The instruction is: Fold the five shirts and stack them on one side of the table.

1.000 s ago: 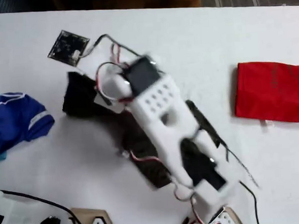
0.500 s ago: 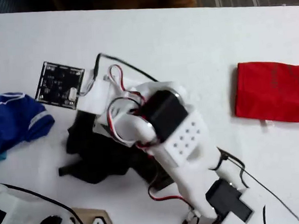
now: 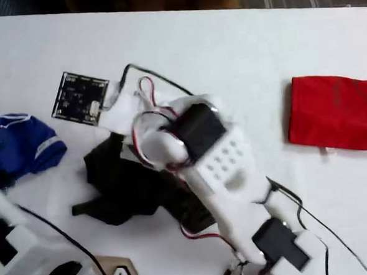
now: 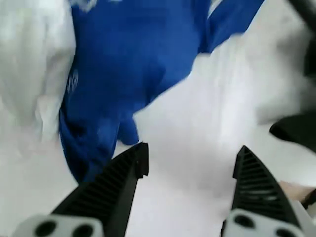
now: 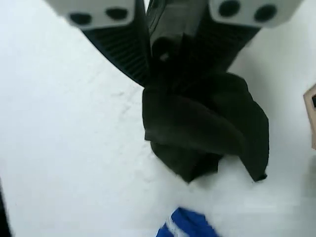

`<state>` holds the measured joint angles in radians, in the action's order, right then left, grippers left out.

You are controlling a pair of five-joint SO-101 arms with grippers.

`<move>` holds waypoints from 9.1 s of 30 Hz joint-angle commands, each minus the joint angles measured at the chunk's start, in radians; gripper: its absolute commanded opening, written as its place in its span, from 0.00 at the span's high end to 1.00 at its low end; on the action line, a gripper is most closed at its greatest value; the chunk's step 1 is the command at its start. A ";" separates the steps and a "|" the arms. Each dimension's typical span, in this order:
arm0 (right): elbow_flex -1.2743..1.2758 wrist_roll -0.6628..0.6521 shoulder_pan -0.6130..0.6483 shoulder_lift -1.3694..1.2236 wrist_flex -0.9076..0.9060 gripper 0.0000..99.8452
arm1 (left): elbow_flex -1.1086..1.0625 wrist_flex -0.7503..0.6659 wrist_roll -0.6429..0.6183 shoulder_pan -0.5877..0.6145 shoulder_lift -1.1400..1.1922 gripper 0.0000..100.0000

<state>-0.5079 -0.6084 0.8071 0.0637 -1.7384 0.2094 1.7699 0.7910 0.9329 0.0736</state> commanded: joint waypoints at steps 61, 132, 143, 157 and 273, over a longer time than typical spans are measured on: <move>0.891 -0.035 -0.613 0.605 -0.031 0.63 | 0.375 0.017 -0.506 -1.097 0.542 0.71; 0.199 0.072 -0.582 -0.332 0.090 0.63 | -0.312 -0.034 -0.354 -0.809 -0.315 0.68; 0.196 0.077 -0.587 -0.338 -0.012 0.63 | -0.420 -0.081 -0.463 -0.592 -0.311 0.68; 0.196 0.075 -0.582 -0.340 -0.028 0.63 | -0.720 -0.216 -0.382 -0.582 -0.311 0.70; 0.196 0.071 -0.582 -0.331 -0.028 0.63 | -0.786 -0.373 -0.609 -0.559 -0.124 0.95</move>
<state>-0.2731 -0.5409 0.2194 -0.2831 -1.7461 -0.6068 1.3863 0.1849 0.3805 -0.0460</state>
